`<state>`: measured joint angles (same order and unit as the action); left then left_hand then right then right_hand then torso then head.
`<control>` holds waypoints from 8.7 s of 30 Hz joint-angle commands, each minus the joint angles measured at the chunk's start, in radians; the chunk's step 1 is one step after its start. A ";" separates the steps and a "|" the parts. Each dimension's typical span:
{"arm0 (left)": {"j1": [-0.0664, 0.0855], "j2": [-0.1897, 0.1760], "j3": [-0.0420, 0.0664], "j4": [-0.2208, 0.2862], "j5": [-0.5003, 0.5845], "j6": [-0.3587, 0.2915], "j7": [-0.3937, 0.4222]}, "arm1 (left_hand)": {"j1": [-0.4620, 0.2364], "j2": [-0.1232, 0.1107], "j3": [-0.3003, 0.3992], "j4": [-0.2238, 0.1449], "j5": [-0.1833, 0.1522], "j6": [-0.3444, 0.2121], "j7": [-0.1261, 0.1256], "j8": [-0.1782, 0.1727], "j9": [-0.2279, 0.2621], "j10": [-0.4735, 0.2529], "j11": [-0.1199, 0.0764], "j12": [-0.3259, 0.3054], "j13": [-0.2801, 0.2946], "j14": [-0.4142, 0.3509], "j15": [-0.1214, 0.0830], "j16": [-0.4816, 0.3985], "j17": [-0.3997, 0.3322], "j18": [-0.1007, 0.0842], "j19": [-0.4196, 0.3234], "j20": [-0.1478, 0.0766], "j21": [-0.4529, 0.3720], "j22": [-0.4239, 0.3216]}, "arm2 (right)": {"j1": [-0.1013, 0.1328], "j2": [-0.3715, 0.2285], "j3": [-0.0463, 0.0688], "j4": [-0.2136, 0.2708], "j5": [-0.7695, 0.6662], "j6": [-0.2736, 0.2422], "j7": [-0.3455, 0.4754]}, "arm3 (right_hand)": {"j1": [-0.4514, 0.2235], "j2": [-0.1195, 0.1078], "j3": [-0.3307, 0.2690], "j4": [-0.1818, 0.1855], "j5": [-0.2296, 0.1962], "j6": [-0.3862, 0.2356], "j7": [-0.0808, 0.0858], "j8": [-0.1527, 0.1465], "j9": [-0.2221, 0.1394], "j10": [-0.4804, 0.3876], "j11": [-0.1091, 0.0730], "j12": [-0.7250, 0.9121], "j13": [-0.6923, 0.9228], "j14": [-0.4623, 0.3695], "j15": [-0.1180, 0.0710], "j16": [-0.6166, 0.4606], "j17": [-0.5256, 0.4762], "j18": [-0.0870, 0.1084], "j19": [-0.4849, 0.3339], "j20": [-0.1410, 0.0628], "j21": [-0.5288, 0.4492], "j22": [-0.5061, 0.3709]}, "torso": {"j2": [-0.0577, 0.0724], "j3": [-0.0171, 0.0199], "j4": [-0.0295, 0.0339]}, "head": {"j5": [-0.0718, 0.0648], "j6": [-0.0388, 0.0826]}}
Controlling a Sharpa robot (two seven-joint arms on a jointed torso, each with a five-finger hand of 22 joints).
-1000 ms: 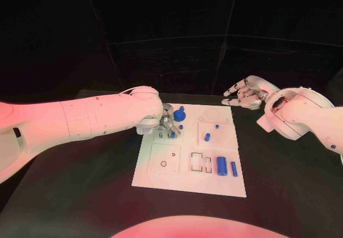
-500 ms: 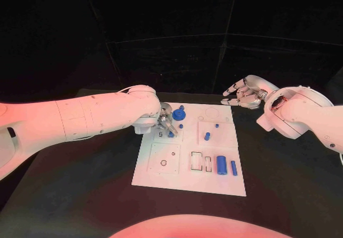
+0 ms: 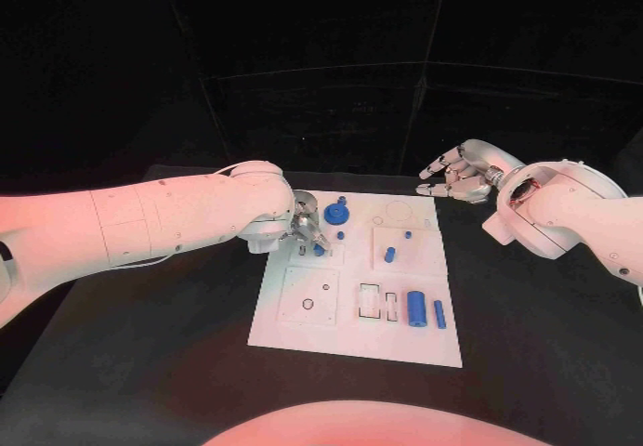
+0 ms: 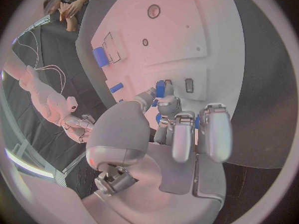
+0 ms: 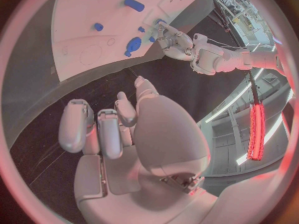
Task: Assemble the parts on the task board
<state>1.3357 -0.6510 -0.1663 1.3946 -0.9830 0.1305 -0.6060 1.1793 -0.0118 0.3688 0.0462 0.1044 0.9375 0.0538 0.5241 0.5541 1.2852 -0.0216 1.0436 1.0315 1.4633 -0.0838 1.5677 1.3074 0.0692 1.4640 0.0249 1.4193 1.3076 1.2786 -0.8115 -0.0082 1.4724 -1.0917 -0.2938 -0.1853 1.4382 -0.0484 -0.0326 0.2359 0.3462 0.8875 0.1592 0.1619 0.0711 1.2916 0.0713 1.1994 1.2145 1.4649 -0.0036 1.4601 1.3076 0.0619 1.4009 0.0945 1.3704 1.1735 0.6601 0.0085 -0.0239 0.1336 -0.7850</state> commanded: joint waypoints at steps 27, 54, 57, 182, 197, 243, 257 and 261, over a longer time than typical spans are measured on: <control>-0.049 -0.094 -0.001 0.111 -0.020 -0.361 0.040 | -0.030 -0.029 0.260 -0.179 0.000 -0.006 0.000 0.023 0.026 0.017 0.001 0.009 0.009 0.107 0.001 0.003 0.263 -0.019 0.026 0.000 -0.003 0.011 | 0.002 -0.008 0.001 -0.005 -0.004 0.001 0.016 | 0.003 0.006 -0.004 -0.002 0.006 0.006 -0.003 0.005 -0.001 0.005 -0.004 0.005 0.000 0.064 -0.008 -0.007 0.094 0.017 -0.002 -0.001 -0.006 -0.001 | 0.001 0.0028 -0.0003 | 0.006 -0.011; -0.072 -0.082 -0.001 0.100 -0.019 -0.269 -0.001 | -0.034 -0.032 0.267 -0.177 -0.001 -0.005 0.000 0.026 0.029 0.023 0.000 0.017 0.017 0.107 0.000 0.003 0.263 -0.019 0.027 0.000 -0.003 0.011 | 0.002 -0.003 0.001 -0.010 -0.004 -0.002 0.023 | 0.001 0.007 -0.005 0.000 0.007 0.006 -0.003 0.006 -0.002 0.004 -0.004 0.003 -0.003 0.064 -0.008 -0.008 0.093 0.017 -0.003 -0.001 -0.007 -0.003 | 0.001 0.0027 0.0003 | 0.006 -0.022; -0.072 -0.081 -0.001 0.099 -0.019 -0.261 -0.002 | -0.034 -0.032 0.267 -0.177 -0.001 -0.005 0.000 0.026 0.029 0.023 0.000 0.017 0.017 0.107 0.000 0.003 0.263 -0.019 0.027 0.000 -0.003 0.011 | 0.002 -0.002 0.001 -0.010 -0.004 -0.002 0.024 | 0.001 0.007 -0.005 0.000 0.007 0.006 -0.003 0.006 -0.002 0.004 -0.004 0.003 -0.003 0.064 -0.008 -0.008 0.093 0.017 -0.003 -0.001 -0.007 -0.003 | 0.001 0.0025 0.0008 | 0.005 -0.023; 0.034 0.037 0.117 -0.262 -0.005 0.096 0.020 | -0.128 0.010 -0.394 0.172 -0.053 0.015 0.021 -0.074 -0.081 -0.035 0.023 -0.050 -0.093 0.107 0.021 0.003 0.263 -0.016 0.023 0.020 -0.023 0.015 | 0.002 0.027 0.000 -0.057 0.012 -0.001 0.036 | -0.020 0.008 -0.024 0.020 0.013 0.000 -0.003 0.009 -0.003 -0.011 -0.003 -0.011 -0.018 0.060 -0.007 -0.018 0.081 0.023 -0.016 -0.001 -0.026 -0.033 | 0.001 0.0026 0.0003 | -0.009 -0.029; 0.023 0.120 0.085 -0.396 -0.051 0.152 0.025 | -0.120 0.023 -0.421 0.187 -0.053 0.035 0.012 -0.057 -0.073 -0.026 0.016 -0.035 -0.082 0.107 0.015 0.003 0.263 -0.018 0.027 0.015 -0.015 0.027 | 0.001 0.033 0.000 -0.059 0.012 0.001 0.038 | -0.018 0.010 -0.023 0.020 0.017 -0.001 -0.003 0.010 -0.003 -0.012 -0.003 -0.011 -0.019 0.060 -0.007 -0.019 0.081 0.023 -0.017 -0.001 -0.027 -0.034 | 0.001 0.0026 -0.0003 | 0.001 -0.028; -0.003 0.157 0.065 -0.429 -0.035 0.220 0.052 | -0.014 0.070 -0.424 0.130 -0.052 0.033 0.008 -0.044 -0.055 -0.024 0.011 -0.032 -0.086 0.107 0.011 0.003 0.263 -0.020 0.030 0.011 -0.008 0.041 | 0.001 0.043 0.000 -0.065 0.012 0.006 0.038 | -0.006 0.015 -0.025 0.020 0.052 -0.003 -0.003 0.014 -0.003 -0.013 -0.004 -0.010 -0.019 0.061 -0.008 -0.020 0.081 0.023 -0.015 -0.001 -0.029 -0.035 | 0.000 0.0029 0.0009 | -0.001 -0.034; -0.003 0.163 0.064 -0.436 -0.035 0.230 0.047 | 0.058 0.108 -0.377 0.073 -0.051 0.028 0.004 -0.046 -0.051 -0.027 0.007 -0.037 -0.092 0.107 0.008 0.003 0.263 -0.020 0.029 0.008 -0.009 0.042 | 0.001 0.043 0.000 -0.064 0.012 0.006 0.038 | -0.006 0.016 -0.025 0.020 0.054 -0.003 -0.003 0.014 -0.003 -0.012 -0.004 -0.009 -0.019 0.061 -0.008 -0.020 0.082 0.023 -0.015 -0.001 -0.029 -0.035 | 0.000 0.0034 0.0009 | -0.004 -0.037; -0.003 0.165 0.063 -0.438 -0.035 0.231 0.047 | 0.062 0.111 -0.371 0.068 -0.051 0.027 0.004 -0.046 -0.051 -0.027 0.007 -0.038 -0.093 0.107 0.008 0.003 0.263 -0.020 0.029 0.008 -0.008 0.043 | 0.001 0.043 0.000 -0.064 0.012 0.006 0.038 | -0.006 0.016 -0.025 0.020 0.054 -0.003 -0.003 0.014 -0.003 -0.012 -0.004 -0.009 -0.019 0.061 -0.008 -0.020 0.082 0.023 -0.015 -0.001 -0.029 -0.035 | 0.000 0.0030 0.0011 | -0.005 -0.038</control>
<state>1.3312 -0.4878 -0.1033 0.9579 -1.0203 0.3462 -0.5637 1.2299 0.1001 -0.0007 0.1195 0.0550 0.9648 0.0622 0.4766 0.5019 1.2560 -0.0108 1.0068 0.9397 1.4668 -0.0695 1.5677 1.3074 0.0543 1.4652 0.0380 1.4078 1.3075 1.2780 -0.7692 -0.0086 1.4068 -1.0815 -0.2919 -0.1544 1.4275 -0.0378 -0.0509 0.2543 0.3957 0.8875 0.1592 0.1695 0.0702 1.2880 0.0678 1.1885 1.1960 1.4649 -0.0036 1.4407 1.3074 0.0775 1.3903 0.0909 1.3473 1.1399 0.6601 0.0117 -0.0226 0.1300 -0.8218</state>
